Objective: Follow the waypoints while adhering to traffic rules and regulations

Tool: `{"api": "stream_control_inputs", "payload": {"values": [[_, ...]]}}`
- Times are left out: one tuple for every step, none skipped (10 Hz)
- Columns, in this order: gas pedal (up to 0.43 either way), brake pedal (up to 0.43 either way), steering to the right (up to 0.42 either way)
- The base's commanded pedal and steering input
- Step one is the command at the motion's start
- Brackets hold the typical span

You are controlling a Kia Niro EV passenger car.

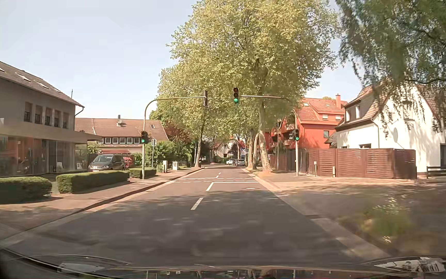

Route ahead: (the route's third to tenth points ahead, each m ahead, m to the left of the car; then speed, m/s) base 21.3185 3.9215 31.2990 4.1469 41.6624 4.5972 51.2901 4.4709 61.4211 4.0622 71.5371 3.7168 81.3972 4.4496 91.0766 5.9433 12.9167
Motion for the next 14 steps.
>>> {"api": "stream_control_inputs", "payload": {"values": [[0.169,0.0,-0.009],[0.169,0.0,-0.009],[0.169,0.0,-0.008],[0.169,0.0,-0.009],[0.169,0.0,-0.009],[0.169,0.0,-0.009],[0.169,0.0,-0.008],[0.169,0.0,-0.007],[0.169,0.0,-0.005],[0.169,0.0,-0.005],[0.169,0.0,-0.005],[0.169,0.0,-0.004],[0.169,0.0,-0.004],[0.169,0.0,-0.004]]}}
